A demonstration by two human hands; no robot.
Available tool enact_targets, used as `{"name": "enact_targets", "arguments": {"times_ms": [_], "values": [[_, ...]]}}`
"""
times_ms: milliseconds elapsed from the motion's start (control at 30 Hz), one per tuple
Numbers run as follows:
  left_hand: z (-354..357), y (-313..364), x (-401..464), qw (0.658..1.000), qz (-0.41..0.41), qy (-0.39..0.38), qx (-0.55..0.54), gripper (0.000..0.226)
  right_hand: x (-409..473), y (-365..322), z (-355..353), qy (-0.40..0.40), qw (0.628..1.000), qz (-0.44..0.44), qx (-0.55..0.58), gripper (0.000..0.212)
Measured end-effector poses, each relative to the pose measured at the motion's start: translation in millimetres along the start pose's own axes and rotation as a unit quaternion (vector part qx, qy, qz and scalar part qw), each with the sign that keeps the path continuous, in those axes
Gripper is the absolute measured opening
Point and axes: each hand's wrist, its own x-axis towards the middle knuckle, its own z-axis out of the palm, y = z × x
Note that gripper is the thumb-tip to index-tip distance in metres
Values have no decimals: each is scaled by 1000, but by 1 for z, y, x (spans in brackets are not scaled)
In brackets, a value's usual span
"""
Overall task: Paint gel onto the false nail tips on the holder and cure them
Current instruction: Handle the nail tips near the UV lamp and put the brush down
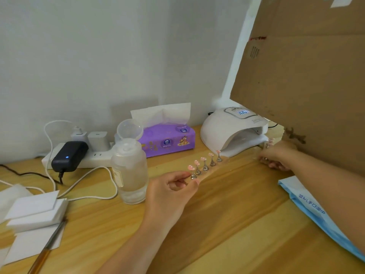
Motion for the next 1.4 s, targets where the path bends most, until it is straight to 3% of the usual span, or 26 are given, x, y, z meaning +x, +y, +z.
{"name": "enact_targets", "arguments": {"times_ms": [167, 300, 467, 600, 867, 1200, 1400], "values": [[0, -2, 0, 1000, 10, 3, 22, 23, 5, -6, 5, 52, 998, -15, 30, 14], [0, -3, 0, 999, 8, 2, 34, 22, 2, -7, 8, 112, 991, -60, -33, 37], [1, -2, 1, 999, 11, -6, 49, 23, -18, -22, -12, 86, 981, -89, -152, 57], [12, -1, 5, 996, 13, -20, 81, 19, -27, -30, -38, 65, 964, -92, -241, 46], [86, 0, 26, 995, 5, -14, 100, 22, -30, -31, -58, 18, 978, -127, -167, 27], [142, 3, 57, 983, -26, 26, 179, 16, -21, -33, -64, 50, 975, -173, -126, 30], [161, 5, 67, 971, -72, 42, 222, 24, -13, -34, -63, 69, 973, -197, -99, 32]]}}
